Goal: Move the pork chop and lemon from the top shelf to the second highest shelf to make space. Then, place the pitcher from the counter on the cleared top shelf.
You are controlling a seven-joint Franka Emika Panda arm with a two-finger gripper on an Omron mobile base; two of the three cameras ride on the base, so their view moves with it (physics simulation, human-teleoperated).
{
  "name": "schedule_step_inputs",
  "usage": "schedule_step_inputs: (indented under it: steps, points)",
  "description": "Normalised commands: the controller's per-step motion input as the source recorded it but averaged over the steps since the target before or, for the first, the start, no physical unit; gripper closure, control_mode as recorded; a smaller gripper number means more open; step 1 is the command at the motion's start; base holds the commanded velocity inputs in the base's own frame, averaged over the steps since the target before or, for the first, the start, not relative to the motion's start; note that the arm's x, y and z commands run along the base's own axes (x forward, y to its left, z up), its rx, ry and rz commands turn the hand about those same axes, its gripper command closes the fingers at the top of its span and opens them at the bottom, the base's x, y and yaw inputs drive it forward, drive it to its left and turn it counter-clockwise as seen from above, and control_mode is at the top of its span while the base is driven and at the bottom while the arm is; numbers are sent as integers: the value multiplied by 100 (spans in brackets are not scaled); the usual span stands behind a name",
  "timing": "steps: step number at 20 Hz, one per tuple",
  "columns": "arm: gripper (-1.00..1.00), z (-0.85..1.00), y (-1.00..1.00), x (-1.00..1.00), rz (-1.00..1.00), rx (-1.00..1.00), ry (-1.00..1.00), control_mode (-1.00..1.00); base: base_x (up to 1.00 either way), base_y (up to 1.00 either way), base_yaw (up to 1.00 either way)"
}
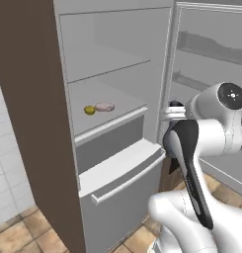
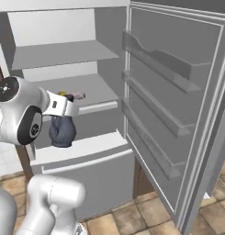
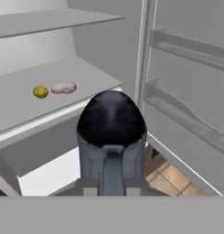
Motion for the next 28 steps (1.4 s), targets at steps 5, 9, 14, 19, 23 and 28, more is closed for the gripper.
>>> schedule_step_inputs:
  steps: [5, 9, 14, 19, 23, 28]
  points:
    - [100, 0, 0, 0, 0, 0, 0, 100, 62, -29, 41]
    - [100, 0, 0, 0, 0, 0, 0, 100, 63, -23, 46]
    - [100, 0, 0, 0, 0, 0, 0, 100, 60, -29, 48]
    - [100, 0, 0, 0, 0, 0, 0, 100, 39, -30, 47]
    - [100, 0, 0, -5, 19, -2, -15, -100, 1, -2, 10]
    - [100, 2, 5, -48, 5, -12, -14, -100, 0, 0, 0]
